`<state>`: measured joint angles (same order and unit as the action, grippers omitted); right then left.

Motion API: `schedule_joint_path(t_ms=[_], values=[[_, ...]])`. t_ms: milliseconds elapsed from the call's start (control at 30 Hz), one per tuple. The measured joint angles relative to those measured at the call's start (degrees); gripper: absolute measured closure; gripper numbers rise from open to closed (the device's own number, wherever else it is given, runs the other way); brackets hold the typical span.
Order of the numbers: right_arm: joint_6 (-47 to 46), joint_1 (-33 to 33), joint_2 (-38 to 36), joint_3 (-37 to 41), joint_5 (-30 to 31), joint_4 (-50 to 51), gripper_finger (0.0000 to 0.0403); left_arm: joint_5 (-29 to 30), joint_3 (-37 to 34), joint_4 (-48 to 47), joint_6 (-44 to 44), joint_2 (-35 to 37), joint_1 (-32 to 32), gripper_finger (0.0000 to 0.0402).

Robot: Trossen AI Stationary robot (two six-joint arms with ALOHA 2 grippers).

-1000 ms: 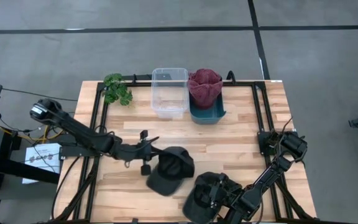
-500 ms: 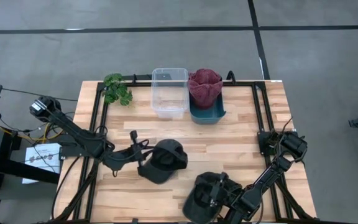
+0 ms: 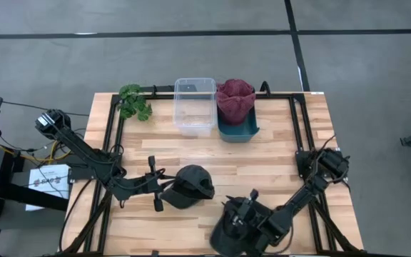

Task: Pick & Place hat
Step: Put the left black cap into the transparent bin

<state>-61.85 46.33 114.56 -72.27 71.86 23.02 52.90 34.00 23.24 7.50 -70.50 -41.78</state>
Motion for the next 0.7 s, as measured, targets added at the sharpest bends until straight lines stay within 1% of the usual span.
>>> schedule_joint_path(t_ms=[100,167,300,400,533,600,700], values=[[4.4,-2.2,0.0,0.0,-4.3,-2.9,0.0274,-0.7,0.0,0.1,0.0,0.0,0.0,0.0394],[7.6,-3.5,0.0,0.0,-5.6,-5.6,0.0259,-0.7,0.0,0.2,0.0,0.0,0.0,0.0394],[15.0,-5.0,0.0,0.0,-6.0,-11.3,0.0212,-0.8,0.0,0.2,0.0,0.0,0.0,0.0394],[19.6,-5.5,0.0,0.0,-7.6,-14.5,0.0172,-0.8,0.0,0.2,0.0,0.0,0.0,0.0394],[22.5,-6.4,0.0,0.0,-10.4,-17.1,0.0132,-0.8,0.0,0.2,-0.1,0.0,0.0,0.0394],[23.6,-6.8,0.0,0.0,-11.1,-17.6,0.0122,-0.9,0.0,0.2,-0.2,0.0,0.0,0.0394],[23.9,-7.7,0.0,0.0,-11.3,-17.6,0.0117,-0.9,0.0,0.2,-0.4,0.0,0.0,0.0394]])
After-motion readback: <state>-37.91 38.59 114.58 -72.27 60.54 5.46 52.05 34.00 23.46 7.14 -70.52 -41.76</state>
